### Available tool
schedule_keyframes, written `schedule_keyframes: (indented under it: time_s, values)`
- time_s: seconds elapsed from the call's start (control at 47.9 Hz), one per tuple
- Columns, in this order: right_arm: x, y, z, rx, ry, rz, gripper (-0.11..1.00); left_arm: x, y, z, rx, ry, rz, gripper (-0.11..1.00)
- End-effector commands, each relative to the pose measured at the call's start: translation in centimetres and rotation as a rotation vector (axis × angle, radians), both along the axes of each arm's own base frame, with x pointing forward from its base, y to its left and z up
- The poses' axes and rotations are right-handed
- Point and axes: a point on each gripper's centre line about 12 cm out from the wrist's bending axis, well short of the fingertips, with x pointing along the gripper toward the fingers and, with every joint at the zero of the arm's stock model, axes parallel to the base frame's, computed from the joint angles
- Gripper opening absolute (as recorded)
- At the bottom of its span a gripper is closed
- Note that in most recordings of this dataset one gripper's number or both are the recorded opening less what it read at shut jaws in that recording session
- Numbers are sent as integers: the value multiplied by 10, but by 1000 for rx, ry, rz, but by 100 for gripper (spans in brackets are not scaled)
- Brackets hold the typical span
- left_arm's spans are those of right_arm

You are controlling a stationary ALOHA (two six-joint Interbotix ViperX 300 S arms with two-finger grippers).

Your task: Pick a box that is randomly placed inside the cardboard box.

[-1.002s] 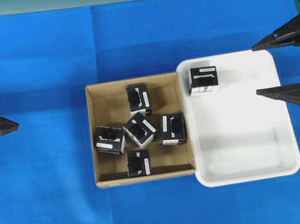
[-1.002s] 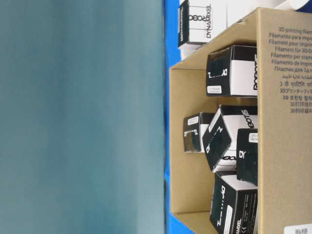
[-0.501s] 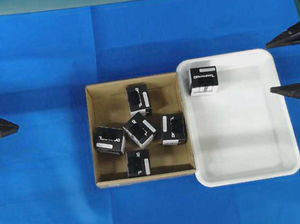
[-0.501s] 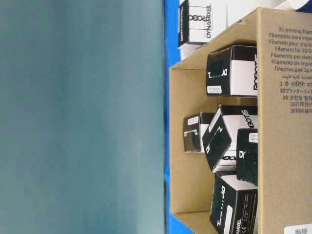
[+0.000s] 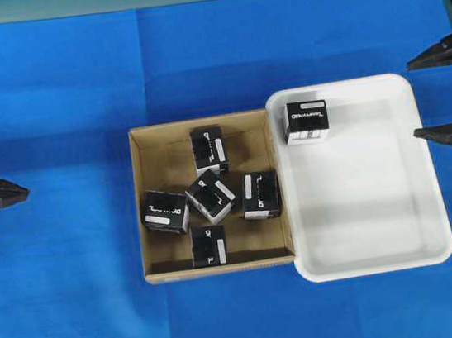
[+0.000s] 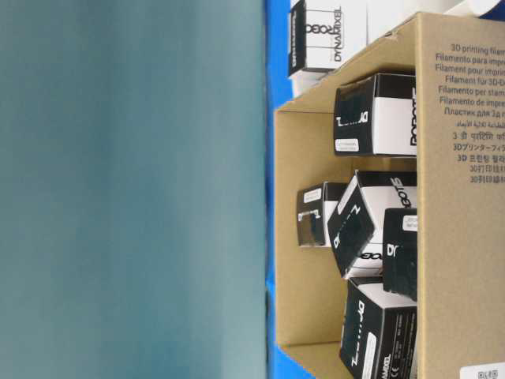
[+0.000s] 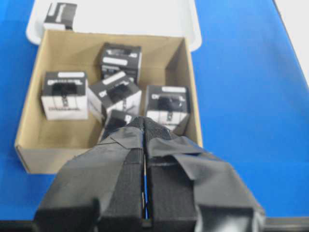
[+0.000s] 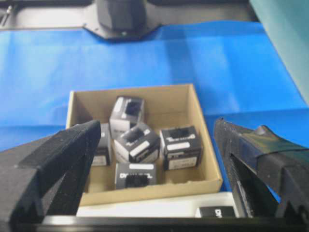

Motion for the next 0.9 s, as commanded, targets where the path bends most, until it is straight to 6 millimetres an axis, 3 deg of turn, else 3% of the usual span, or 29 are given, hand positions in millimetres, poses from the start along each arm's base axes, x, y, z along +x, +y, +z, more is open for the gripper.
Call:
schedule_keyframes:
  time_s: [0.0, 0.876]
  values:
    - [-1, 0, 4, 2, -17, 2, 98, 3, 1, 7, 1, -15, 8, -5]
    - [-8, 1, 2, 6, -23, 1, 98, 5, 1, 3, 6, 1, 7, -5]
